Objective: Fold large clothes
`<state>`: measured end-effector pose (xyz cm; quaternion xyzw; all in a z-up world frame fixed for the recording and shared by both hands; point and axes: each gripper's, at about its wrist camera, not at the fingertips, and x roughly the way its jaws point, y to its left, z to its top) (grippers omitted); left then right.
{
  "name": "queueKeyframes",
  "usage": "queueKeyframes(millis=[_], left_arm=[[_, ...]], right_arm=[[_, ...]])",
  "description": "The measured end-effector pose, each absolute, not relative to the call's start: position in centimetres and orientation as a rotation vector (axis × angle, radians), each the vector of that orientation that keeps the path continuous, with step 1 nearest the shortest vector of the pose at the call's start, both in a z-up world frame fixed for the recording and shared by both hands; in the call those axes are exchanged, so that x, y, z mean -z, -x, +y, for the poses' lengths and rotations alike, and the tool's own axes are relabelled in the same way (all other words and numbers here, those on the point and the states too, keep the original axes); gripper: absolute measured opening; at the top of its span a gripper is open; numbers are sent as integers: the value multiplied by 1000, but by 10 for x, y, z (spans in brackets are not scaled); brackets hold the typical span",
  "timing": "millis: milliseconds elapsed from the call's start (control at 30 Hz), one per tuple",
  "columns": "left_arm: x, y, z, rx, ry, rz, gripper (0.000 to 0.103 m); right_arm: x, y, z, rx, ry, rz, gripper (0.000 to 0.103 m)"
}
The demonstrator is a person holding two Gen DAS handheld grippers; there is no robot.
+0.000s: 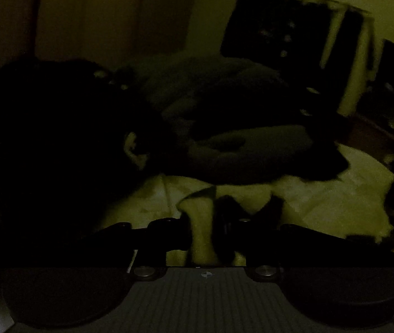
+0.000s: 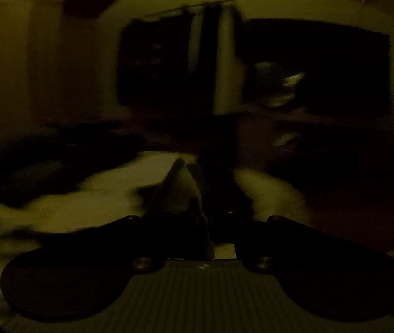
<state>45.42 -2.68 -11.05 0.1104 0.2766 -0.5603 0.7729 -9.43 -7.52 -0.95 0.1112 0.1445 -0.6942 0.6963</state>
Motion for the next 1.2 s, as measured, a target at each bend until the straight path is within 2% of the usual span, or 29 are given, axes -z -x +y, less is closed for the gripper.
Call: queueKeyframes(millis=[33,67,233,300,333,433,533,733,933,1067,1167,1200], left_arm=[[113,-454,-32,1197,-273,599,77],[117,-450,-39,1155,-327,585,101],[120,-435,-26,1100,-401,622,103],[118,-420,-9,1186,-427,658,103],[117,-412,-2,1210,-450,668,103],[116,-383,20,1309,-492,680,103],[131,-348,39,1512,-490,727,103],[196,-283,75,1787,-658,846,103],[214,-254,92,1939,-669,814,103],[222,-228,76,1958,-622,775,103],[232,-211,63,1933,-591,745,103],[233,-206,62,1936,-562,748,103]], right_arm=[[12,106,-93,1614,-243,346,9],[18,119,-110,1663,-292,339,9],[77,155,-144,1787,-530,285,25],[101,154,-134,1693,-602,238,58],[109,151,-126,1658,-605,229,62],[121,142,-99,1551,-600,244,63],[119,141,-72,1402,-704,230,74],[144,138,-1,1113,-964,265,75],[186,151,28,988,-1210,249,78],[197,121,31,966,-1209,349,71],[202,95,28,892,-1144,418,69],[204,86,27,898,-1119,461,63]])
